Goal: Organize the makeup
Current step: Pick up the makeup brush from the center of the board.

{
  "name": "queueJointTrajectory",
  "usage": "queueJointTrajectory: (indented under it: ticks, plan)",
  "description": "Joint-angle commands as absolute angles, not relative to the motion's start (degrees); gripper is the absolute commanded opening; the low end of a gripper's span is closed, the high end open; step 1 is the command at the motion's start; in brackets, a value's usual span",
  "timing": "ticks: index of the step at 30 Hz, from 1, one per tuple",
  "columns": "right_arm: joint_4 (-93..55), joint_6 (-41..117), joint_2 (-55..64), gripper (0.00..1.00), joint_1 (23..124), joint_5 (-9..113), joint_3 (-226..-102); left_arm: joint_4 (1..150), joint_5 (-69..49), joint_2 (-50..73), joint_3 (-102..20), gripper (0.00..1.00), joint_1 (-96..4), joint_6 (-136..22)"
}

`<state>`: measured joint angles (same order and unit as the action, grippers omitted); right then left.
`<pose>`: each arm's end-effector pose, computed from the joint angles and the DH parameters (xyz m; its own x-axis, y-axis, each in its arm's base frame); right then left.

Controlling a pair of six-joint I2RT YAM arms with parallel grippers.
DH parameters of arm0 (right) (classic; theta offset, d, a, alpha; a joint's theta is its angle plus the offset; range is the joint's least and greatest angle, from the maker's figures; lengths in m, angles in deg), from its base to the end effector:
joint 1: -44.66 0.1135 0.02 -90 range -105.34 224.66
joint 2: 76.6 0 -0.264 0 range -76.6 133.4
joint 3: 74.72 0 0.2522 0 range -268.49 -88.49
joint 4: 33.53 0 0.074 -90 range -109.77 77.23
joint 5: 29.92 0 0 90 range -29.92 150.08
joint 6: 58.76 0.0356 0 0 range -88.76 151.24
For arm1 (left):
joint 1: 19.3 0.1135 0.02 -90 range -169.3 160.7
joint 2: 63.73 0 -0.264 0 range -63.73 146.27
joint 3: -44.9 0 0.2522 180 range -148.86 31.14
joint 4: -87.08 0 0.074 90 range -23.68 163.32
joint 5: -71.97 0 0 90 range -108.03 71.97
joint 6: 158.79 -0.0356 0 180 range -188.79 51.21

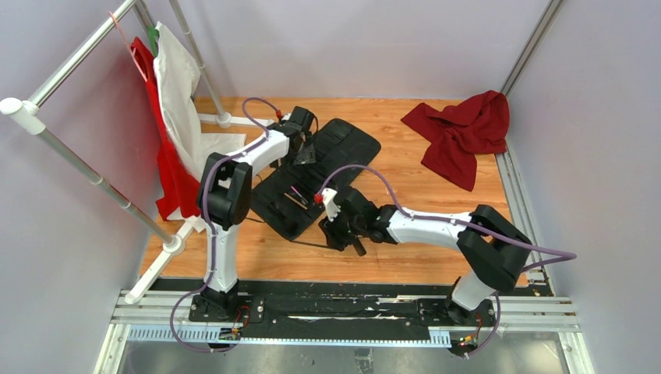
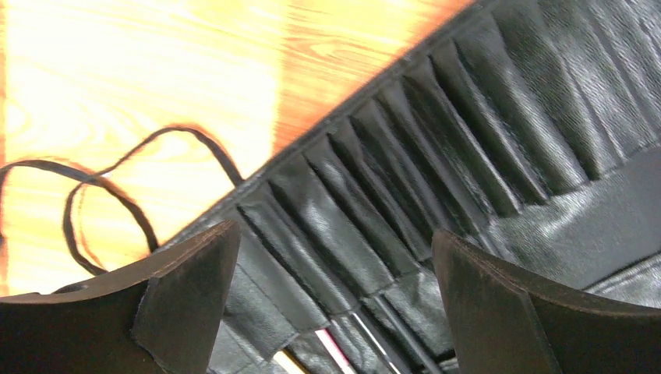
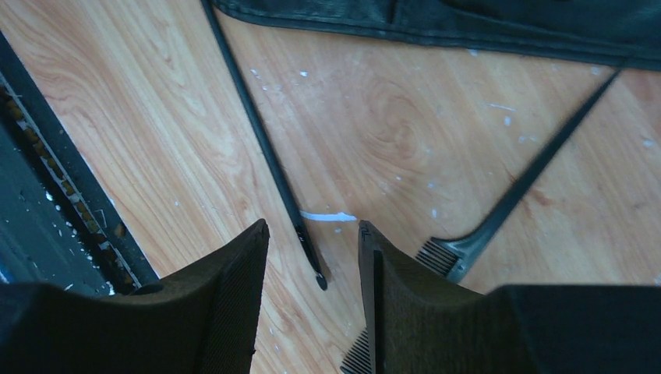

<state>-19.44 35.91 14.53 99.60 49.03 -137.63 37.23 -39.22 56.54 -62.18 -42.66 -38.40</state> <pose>0.1828 0.2724 0.1849 -0.4574 -0.5127 -0.7266 -0.8504 0.4911 0.1888 0.4157 -0.1655 0.1884 -0.8168 -0.1610 -0.5541 -0.2248 0.9732 0.0486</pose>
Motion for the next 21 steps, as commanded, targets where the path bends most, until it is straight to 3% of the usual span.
queueJointTrajectory:
  ticks: [1,21]
  plan:
    - [-21.1,33.6,16.6,0.46,102.0,47.5,-140.6,36.4,-39.3,52.0,-62.8,0.98,-40.3,-37.8]
    - [-21.4,31.9,24.3,0.44,105.2,47.2,-144.6,40.4,-38.0,40.2,-51.3,0.98,-37.4,-35.8]
